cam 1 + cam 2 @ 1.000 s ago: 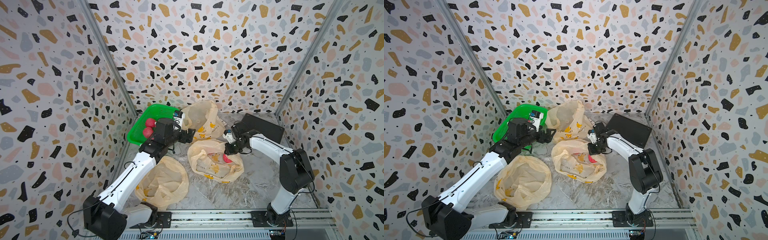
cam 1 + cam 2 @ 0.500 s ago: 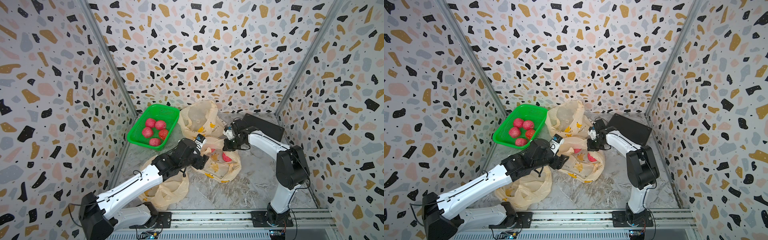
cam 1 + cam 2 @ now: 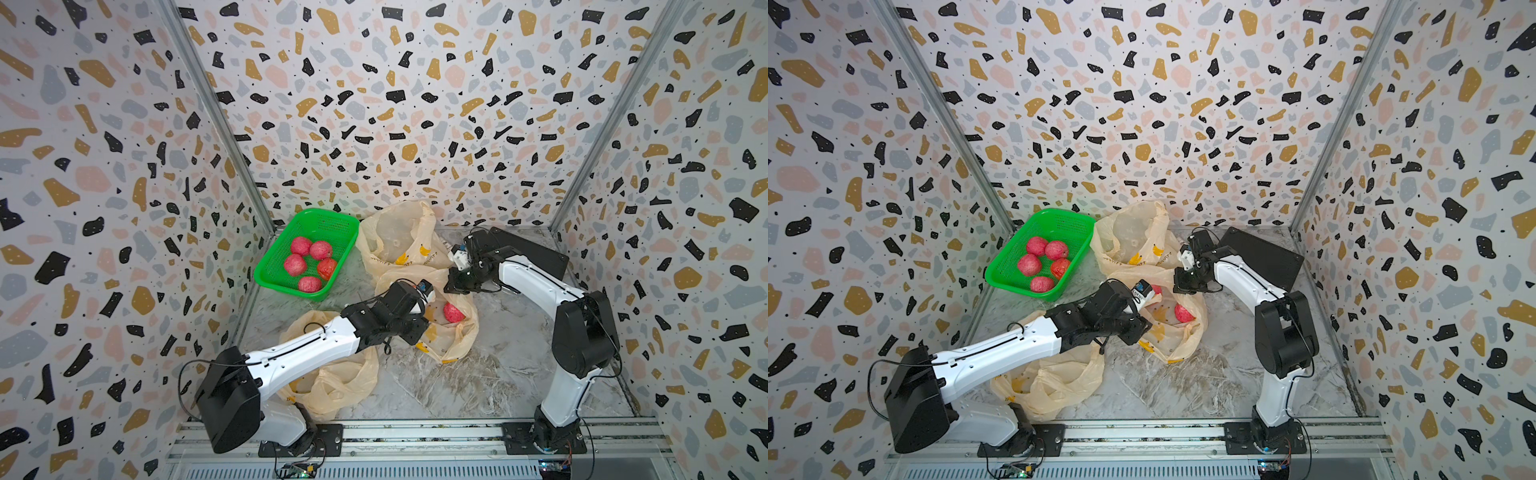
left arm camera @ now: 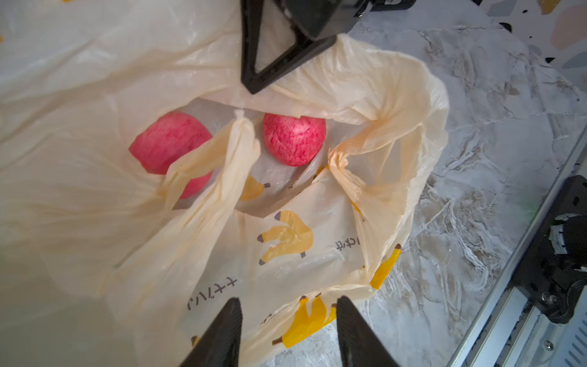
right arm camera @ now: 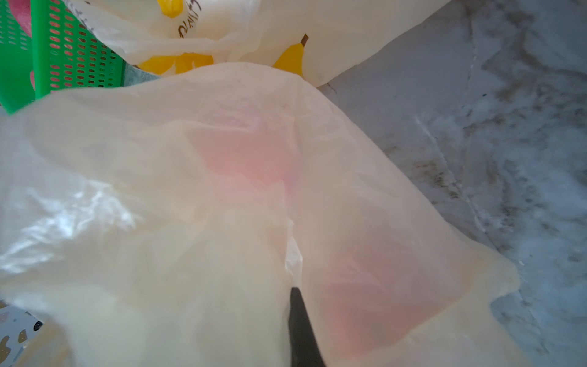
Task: Untie the knot of a plastic bag & take out the apple
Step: Pick up the apple from the plastic bag.
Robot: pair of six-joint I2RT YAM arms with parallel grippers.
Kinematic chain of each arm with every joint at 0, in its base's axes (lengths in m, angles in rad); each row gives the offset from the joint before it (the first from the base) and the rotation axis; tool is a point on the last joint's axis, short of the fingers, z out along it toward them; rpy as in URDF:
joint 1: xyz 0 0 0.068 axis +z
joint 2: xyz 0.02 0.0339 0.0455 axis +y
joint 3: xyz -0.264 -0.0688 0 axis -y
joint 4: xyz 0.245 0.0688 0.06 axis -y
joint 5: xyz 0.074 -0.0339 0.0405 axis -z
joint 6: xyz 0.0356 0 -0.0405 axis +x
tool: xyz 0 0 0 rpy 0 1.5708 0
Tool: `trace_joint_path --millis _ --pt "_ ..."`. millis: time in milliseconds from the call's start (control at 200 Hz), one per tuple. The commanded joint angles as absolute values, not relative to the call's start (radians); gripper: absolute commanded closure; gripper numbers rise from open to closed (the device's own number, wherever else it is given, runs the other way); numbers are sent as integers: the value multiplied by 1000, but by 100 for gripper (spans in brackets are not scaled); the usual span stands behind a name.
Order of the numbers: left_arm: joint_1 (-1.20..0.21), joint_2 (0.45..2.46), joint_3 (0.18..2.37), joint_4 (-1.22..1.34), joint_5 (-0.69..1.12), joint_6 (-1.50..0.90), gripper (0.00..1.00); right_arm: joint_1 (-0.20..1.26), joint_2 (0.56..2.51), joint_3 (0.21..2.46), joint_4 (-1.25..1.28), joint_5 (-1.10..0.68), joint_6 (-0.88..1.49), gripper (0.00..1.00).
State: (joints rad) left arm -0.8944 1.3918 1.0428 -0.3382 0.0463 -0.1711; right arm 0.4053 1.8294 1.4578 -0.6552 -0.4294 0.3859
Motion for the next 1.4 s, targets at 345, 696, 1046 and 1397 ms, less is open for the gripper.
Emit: trace_joint_path --millis 345,696,1046,1397 --pt "-915 1654 1063 68 179 -177 20 318 1797 1431 -664 -406 403 100" --pt "-908 1813 1158 164 83 -175 17 313 1701 1366 -724 -257 329 47" --pt "-887 1854 1173 188 128 -213 16 276 1676 1233 -688 -108 308 46" --pt "-884 1874 1195 183 176 -208 16 212 1657 1169 -524 -355 417 82"
